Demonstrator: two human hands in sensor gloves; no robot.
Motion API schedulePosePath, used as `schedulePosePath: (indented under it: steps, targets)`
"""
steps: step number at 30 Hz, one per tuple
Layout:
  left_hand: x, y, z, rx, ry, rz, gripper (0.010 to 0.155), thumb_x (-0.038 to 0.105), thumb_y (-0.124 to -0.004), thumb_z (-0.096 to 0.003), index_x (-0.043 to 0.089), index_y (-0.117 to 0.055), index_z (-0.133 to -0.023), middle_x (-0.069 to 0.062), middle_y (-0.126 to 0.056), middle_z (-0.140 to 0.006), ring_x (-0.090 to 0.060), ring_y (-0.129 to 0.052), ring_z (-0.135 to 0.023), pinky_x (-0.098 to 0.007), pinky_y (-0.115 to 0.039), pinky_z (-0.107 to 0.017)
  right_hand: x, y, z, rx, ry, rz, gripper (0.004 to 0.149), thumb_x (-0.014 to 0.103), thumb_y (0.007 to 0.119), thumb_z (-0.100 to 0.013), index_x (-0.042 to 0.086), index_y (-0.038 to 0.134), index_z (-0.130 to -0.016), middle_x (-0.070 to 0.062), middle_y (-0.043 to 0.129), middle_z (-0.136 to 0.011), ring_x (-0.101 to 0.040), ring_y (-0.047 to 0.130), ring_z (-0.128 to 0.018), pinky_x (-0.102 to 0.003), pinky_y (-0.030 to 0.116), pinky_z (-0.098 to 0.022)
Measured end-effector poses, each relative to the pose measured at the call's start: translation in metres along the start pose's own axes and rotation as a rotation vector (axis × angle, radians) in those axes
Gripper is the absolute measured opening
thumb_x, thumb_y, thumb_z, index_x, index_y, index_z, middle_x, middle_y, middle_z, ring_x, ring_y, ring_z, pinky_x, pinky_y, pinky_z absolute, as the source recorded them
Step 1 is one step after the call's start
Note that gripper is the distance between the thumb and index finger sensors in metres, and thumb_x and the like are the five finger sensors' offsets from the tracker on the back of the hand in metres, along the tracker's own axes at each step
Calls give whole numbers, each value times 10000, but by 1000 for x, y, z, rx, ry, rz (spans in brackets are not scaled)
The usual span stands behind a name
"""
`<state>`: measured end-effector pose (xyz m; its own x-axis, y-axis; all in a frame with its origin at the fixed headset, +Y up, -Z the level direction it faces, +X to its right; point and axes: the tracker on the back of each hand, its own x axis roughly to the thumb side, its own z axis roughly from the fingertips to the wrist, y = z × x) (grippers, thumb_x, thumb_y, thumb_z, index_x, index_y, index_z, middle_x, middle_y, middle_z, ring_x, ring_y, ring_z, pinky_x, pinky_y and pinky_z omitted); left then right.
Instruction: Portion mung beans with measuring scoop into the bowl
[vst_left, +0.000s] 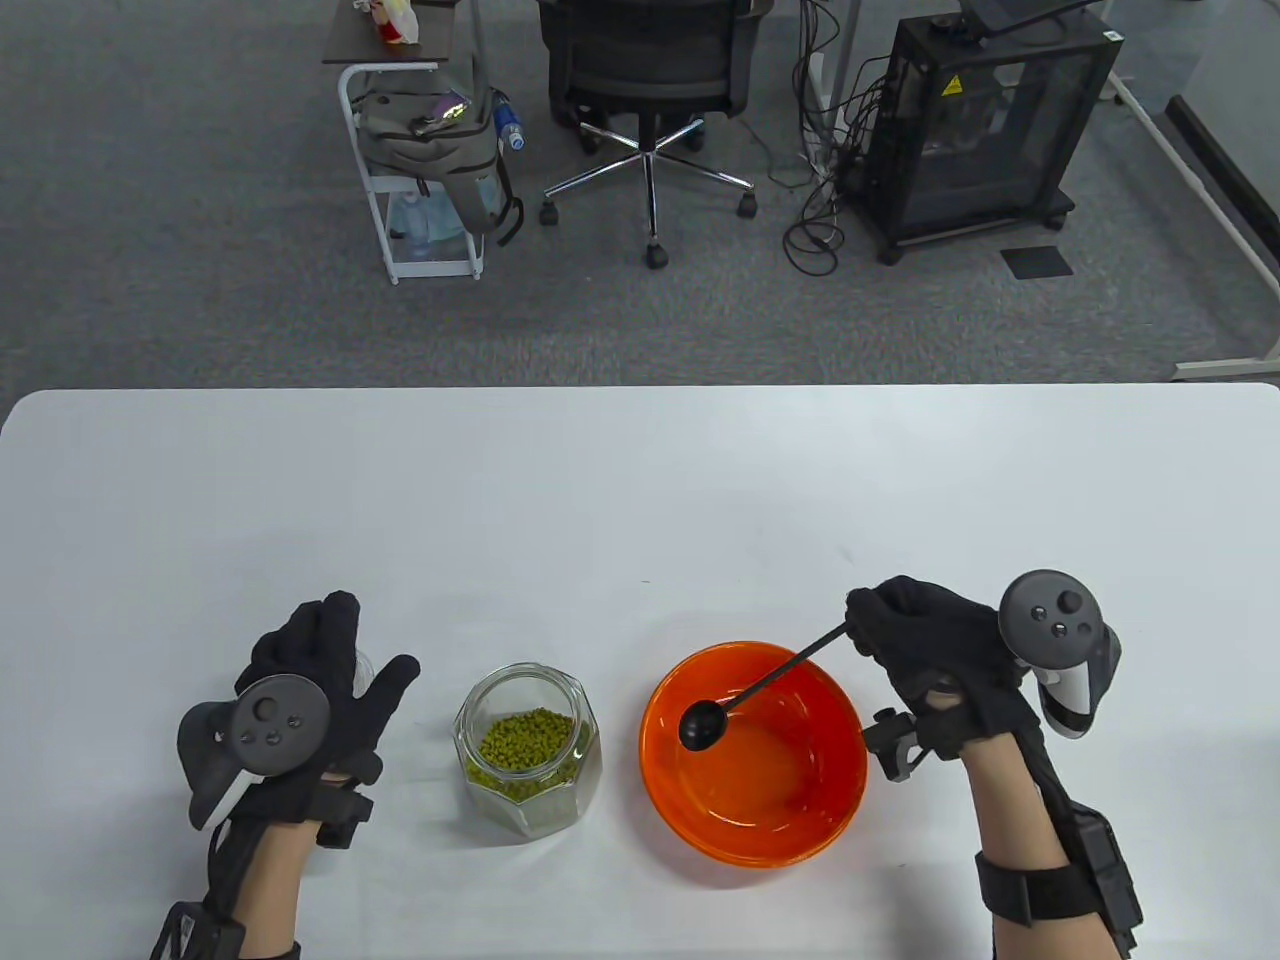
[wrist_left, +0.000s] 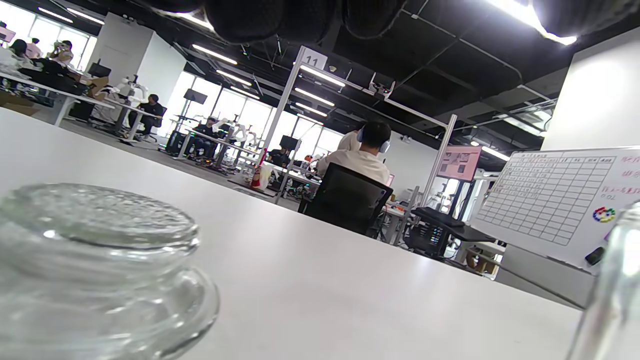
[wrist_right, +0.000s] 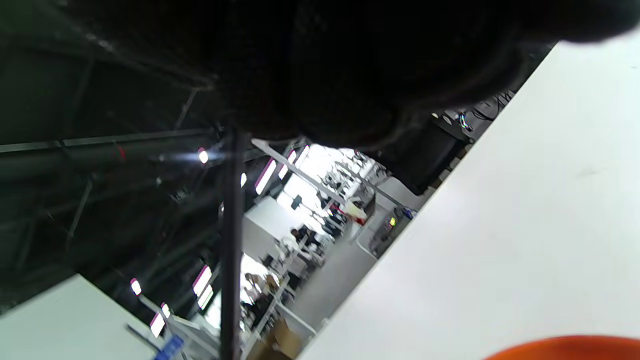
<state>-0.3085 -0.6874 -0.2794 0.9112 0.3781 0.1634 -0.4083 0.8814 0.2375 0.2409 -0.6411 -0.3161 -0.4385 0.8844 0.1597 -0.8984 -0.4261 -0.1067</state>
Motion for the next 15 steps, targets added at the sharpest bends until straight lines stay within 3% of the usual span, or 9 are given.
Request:
schedulePosePath:
  steps: [13, 15]
  targets:
    - [30, 0, 6, 25, -129, 164, 900, 754, -562, -517, 83, -475, -1110, -243, -499, -1113, -524, -580, -909, -679, -510, -677, -17, 0, 35, -269, -28, -155, 416, 458, 808, -461, 85, 984, -514, -103, 1032, -388, -249, 978, -244, -380, 854, -204]
    - [35, 0, 7, 19, -156, 203, 914, 765, -549, -512, 76, -479, -1108, -245, -507, -1112, -526, -584, -910, -682, -511, -678, -24, 0, 35, -266, -2, -185, 418, 461, 803, -464, 88, 981, -522, -100, 1030, -395, -247, 978, -251, -377, 854, -207]
